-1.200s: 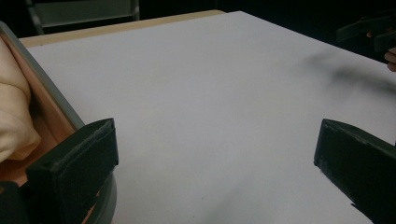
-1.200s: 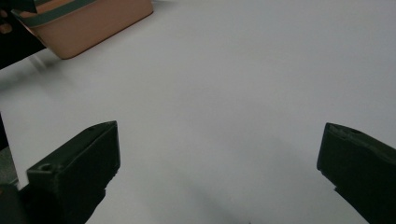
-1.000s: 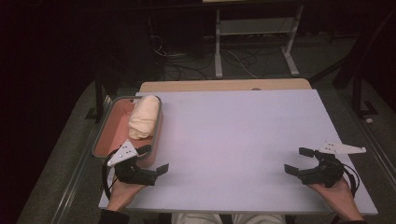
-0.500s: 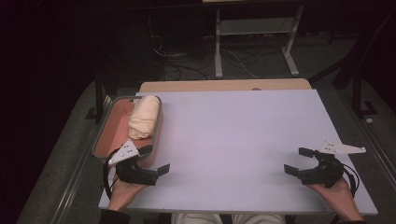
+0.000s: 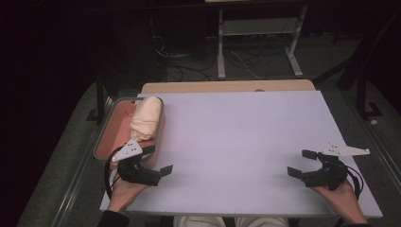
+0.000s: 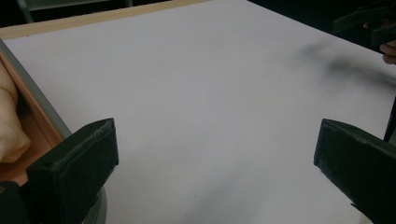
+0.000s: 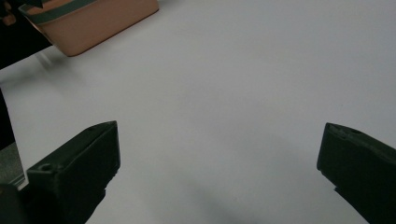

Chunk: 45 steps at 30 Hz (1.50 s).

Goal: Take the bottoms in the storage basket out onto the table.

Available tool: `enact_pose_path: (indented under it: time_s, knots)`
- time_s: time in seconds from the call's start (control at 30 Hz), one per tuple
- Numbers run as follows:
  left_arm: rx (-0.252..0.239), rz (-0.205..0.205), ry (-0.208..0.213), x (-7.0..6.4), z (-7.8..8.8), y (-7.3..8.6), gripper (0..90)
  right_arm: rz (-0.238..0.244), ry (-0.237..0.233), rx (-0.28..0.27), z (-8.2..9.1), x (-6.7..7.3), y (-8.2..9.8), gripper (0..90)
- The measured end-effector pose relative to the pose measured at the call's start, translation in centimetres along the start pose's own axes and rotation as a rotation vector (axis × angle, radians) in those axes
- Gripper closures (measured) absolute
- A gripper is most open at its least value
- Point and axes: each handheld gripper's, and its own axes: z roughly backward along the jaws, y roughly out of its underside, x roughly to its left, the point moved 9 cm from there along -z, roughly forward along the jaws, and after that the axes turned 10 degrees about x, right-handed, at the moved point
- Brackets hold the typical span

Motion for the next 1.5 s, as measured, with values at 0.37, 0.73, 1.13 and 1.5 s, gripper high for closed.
enact_pose_path:
  time_s: [0.37, 0.73, 1.13, 1.5]
  knots:
    - [0.019, -0.014, 0.001, 0.0, 0.5, -0.9, 0.0, -0.003, -0.002, 0.000, 0.0, 0.0, 0.0, 0.0]
    - [0.033, -0.006, -0.003, 0.8, 1.2, -1.7, 0.0, -0.003, -0.005, 0.003, -0.1, 0.0, 0.0, 0.0]
    - [0.039, 0.011, -0.009, 2.1, 2.4, -3.4, 0.0, -0.013, -0.006, -0.003, -0.1, -0.2, -0.1, 0.0]
    - [0.054, 0.023, -0.017, 3.4, 3.2, -4.4, 0.0, -0.011, -0.007, -0.003, -0.1, -0.1, -0.1, 0.0]
